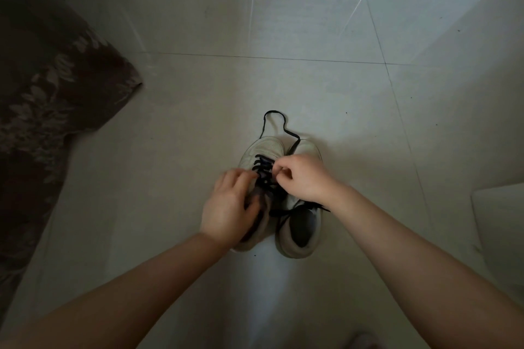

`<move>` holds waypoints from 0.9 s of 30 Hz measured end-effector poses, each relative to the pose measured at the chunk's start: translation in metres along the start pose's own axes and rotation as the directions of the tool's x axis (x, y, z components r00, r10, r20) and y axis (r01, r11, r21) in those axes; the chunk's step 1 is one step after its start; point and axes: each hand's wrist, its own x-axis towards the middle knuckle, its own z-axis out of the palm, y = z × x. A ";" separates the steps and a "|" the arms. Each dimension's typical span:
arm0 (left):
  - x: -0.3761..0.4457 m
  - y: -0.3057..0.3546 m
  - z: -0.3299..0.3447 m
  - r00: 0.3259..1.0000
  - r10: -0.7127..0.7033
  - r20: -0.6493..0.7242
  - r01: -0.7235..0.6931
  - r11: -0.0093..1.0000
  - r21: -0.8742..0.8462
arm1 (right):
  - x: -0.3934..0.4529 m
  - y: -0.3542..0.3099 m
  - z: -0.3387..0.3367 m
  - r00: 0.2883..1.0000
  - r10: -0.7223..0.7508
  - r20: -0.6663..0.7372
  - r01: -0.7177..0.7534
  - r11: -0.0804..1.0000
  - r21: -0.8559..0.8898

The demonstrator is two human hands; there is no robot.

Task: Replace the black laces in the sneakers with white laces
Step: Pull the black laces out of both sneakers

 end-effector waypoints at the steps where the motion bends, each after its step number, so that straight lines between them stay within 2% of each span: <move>1: 0.003 -0.003 0.000 0.995 -0.084 0.056 0.083 0.996 0.019 | 0.000 0.000 0.000 1.000 0.016 -0.003 -0.016 0.999 0.036; 4: 0.009 -0.007 0.002 0.960 -0.217 0.177 0.216 0.976 0.026 | 0.004 -0.004 0.004 1.000 -0.002 0.004 0.002 0.999 0.034; 6: 0.011 -0.008 0.002 0.961 -0.231 0.150 0.234 0.972 -0.005 | 0.009 -0.009 0.007 1.000 -0.031 0.000 0.031 0.999 0.024; 10: 0.013 -0.008 0.000 0.969 -0.231 0.086 0.236 0.970 -0.052 | 0.015 -0.012 0.012 0.998 -0.064 -0.001 0.064 0.988 0.140; 12: 0.013 -0.010 0.001 0.972 -0.224 0.069 0.229 0.970 -0.086 | 0.012 -0.010 0.012 0.996 -0.090 0.023 0.088 0.991 0.099; 15: 0.013 -0.012 0.002 0.970 -0.238 0.054 0.243 0.964 -0.111 | 0.002 -0.005 0.012 0.992 -0.084 0.093 0.070 0.987 0.142; 18: 0.011 -0.013 0.005 0.966 -0.254 0.046 0.258 0.956 -0.139 | -0.008 0.000 0.014 0.994 -0.080 0.070 0.065 0.978 0.196; 24: 0.008 -0.006 0.004 0.953 -0.296 0.055 0.301 0.933 -0.199 | -0.023 0.005 0.017 0.995 -0.068 0.068 0.060 0.992 0.110; 27: 0.007 0.001 0.000 0.950 -0.301 0.083 0.312 0.926 -0.214 | -0.030 0.003 0.016 0.997 -0.071 0.019 0.070 0.997 0.042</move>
